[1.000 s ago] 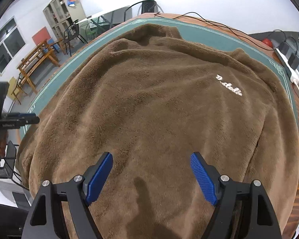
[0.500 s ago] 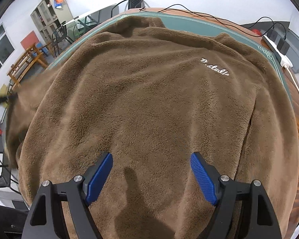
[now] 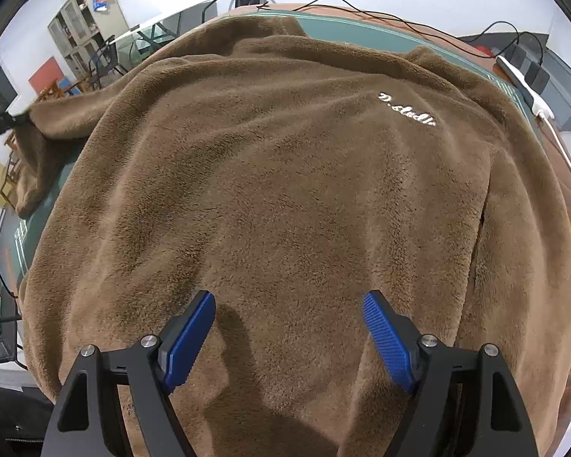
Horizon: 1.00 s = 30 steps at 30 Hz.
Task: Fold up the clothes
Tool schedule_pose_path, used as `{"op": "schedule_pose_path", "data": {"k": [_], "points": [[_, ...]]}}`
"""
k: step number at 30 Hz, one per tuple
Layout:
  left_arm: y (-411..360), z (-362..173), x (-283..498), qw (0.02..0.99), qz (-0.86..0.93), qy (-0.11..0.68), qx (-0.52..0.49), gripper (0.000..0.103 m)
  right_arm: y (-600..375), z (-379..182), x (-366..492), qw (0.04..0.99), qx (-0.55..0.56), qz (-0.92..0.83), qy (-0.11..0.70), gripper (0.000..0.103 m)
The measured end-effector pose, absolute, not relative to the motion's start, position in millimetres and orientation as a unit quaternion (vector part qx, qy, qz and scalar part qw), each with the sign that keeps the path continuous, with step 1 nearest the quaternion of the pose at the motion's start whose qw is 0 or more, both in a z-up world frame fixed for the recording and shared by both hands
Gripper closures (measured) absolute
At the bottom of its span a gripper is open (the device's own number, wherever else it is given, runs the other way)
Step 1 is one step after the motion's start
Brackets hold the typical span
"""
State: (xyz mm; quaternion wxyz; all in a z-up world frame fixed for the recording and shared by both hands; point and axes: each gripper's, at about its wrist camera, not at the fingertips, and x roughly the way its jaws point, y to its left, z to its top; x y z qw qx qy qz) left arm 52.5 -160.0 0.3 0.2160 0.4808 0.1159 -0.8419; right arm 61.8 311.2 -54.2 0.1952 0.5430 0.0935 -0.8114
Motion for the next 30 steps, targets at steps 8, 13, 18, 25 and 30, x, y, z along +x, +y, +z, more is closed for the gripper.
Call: {"op": "schedule_pose_path", "data": {"k": [8,13,18,25,30], "points": [[-141,-6,74,0.15,-0.85,0.125,0.489,0.041,315,-52,61,0.188,0.546,-0.812,0.092,0.021],[-90,-17,108,-0.009,-0.849,0.142,0.509,0.04,316,-52,62,0.187,0.547,-0.811,0.092,0.021],[-38,-40,131,-0.092,-0.834,0.115,0.531,0.04,319,-50,66,0.193,0.545,-0.811,0.095,0.021],[-8,-69,141,-0.115,-0.81,0.142,0.557,0.04,321,-43,80,0.205,0.538,-0.811,0.108,0.021],[-3,-84,144,-0.086,-0.799,0.151,0.576,0.087,321,-40,88,0.206,0.534,-0.812,0.115,0.021]]}}
